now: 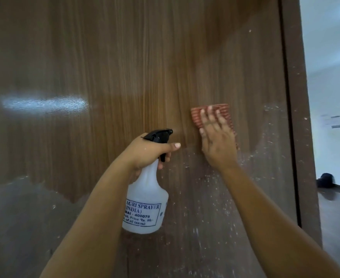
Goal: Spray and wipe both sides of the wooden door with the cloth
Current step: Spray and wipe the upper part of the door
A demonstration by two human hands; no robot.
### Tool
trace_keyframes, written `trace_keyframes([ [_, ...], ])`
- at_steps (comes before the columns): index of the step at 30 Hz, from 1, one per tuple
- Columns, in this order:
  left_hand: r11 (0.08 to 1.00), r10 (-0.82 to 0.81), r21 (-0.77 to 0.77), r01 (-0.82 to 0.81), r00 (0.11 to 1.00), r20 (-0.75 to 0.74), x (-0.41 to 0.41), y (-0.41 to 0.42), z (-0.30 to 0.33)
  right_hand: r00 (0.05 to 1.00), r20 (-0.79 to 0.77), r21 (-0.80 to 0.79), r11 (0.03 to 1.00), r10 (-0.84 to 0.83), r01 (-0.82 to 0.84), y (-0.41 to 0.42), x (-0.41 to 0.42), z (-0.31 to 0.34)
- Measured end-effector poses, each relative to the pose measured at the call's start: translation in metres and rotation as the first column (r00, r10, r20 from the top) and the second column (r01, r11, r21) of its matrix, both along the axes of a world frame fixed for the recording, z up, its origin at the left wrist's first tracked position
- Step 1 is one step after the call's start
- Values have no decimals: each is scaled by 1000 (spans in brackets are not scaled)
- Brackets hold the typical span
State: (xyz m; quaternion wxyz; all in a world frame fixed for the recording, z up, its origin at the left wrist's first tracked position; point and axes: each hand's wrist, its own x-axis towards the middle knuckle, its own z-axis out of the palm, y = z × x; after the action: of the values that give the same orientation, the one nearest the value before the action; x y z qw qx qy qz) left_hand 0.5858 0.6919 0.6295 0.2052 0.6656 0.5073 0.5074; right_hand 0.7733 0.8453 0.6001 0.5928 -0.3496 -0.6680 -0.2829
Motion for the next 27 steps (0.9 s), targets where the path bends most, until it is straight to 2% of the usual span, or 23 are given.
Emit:
trace_keyframes([
  [2, 1000, -1, -18, 1, 1000, -25, 6, 9, -5, 959, -282, -90, 996, -27, 2, 10, 29, 10],
  [4, 1000, -5, -17, 5, 1000, -9, 8, 18, -10, 882, -468, -178, 984, -55, -33, 19, 53, 18],
  [6, 1000, -8, -23, 8, 1000, 12, 8, 21, -12, 850, -524, -193, 980, -62, -47, 20, 51, 20],
  [8, 999, -14, -30, 14, 1000, -4, 7, 24, -12, 861, -505, -157, 987, -56, -28, 14, 26, 10],
  [9, 999, -24, -24, 23, 1000, -15, 6, 23, -11, 897, -440, -105, 994, -35, -13, 7, 6, -2],
  [12, 994, -97, 48, 95, 995, 32, 7, 13, -3, 999, -44, 32, 999, -12, 13, -16, -53, -54],
  [15, 988, -128, 97, 117, 984, 120, 9, 2, 2, 962, 270, 176, 984, -52, 4, -21, -49, -67],
  [17, 987, -125, 106, 117, 990, 71, 9, 1, 2, 865, 459, 295, 953, -200, 63, -6, -15, -50],
  [18, 987, -128, 106, 124, 991, 37, 10, 2, 2, 854, 470, 294, 952, -222, 86, 4, 4, -39],
  [20, 988, -126, 94, 125, 992, 4, 15, 6, -1, 945, 281, 188, 975, -168, 117, 26, 44, -21],
  [22, 991, -114, 70, 114, 993, -1, 21, 13, -2, 992, -47, 43, 992, -116, 118, 43, 86, -4],
  [25, 988, -134, 75, 133, 991, 16, 35, 20, 0, 898, -422, -197, 979, -127, 46, 49, 113, 10],
  [27, 988, -135, 80, 134, 991, 12, 42, 26, 4, 879, -451, -190, 979, -155, 76, 41, 91, -2],
])
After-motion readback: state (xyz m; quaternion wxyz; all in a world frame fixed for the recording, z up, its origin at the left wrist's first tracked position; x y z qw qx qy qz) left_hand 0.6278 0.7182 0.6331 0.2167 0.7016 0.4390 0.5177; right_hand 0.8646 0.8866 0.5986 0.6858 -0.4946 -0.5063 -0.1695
